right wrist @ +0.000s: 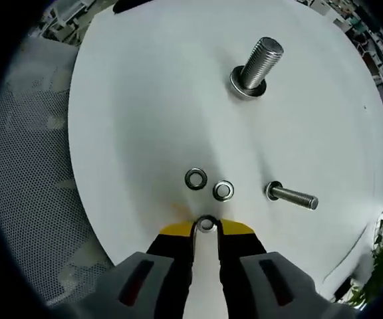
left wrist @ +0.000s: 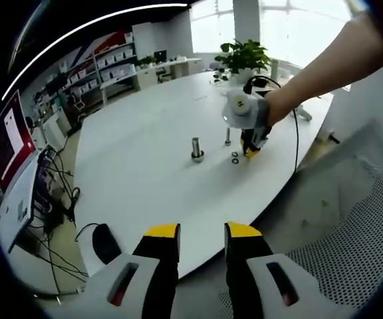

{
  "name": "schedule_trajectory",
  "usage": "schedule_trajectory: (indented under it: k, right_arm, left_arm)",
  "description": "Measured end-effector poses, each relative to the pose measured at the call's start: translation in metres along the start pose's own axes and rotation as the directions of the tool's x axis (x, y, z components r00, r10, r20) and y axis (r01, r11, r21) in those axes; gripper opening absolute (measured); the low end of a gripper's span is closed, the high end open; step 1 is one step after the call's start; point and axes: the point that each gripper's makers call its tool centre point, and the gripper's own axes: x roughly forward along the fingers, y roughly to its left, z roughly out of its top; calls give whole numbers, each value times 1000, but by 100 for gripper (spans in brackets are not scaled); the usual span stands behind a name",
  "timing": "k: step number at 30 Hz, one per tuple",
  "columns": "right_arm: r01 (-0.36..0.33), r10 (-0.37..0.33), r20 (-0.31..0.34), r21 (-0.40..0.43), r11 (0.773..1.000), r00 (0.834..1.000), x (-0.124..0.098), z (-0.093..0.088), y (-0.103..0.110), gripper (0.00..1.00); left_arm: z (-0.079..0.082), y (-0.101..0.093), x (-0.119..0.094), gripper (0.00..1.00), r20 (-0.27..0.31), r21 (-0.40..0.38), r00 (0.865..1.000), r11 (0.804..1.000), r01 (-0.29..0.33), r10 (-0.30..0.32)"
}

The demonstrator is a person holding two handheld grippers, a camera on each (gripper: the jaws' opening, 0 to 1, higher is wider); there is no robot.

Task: Place the washer onto the threaded stud by aligning its center hole with the stud, sliding it down to the base, and recovering from edge contact or off-axis alignment until the washer reaches the visible bottom stop.

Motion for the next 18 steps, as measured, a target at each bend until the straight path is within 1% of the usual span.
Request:
schedule_trajectory:
  k: [6, 10, 12, 13, 16, 18]
  right_arm:
    - [8, -11, 45, 56, 998, 999, -3, 0, 2, 15]
    - [4, -7, 60, 55, 998, 998, -6, 1, 4, 15]
    - [-8, 2, 71, 77, 997, 997, -5, 1, 1, 15]
    - [-12, 6, 74, 81, 997, 997, -1, 1, -4, 15]
    - [-27, 14, 101, 133, 991, 995, -4, 3, 0, 15]
    - [-31, 14, 112, 148, 989, 994, -5, 2, 0, 14]
  left_arm:
    - [0, -3, 1, 24, -5, 13, 1000, 1000, 11, -11]
    - [1, 1, -1, 24, 8, -7, 1000, 1000, 6, -6]
    - [3, 1, -1, 24, 16, -7, 1000, 1000, 2, -2]
    - [3, 1, -1, 24, 17, -5, 1000, 1000, 1, -1]
    - [2, 0, -1, 24, 13, -3, 1000, 1000, 4, -4]
    - [2, 0, 0, 24, 11, -4, 1000, 1000, 6, -6]
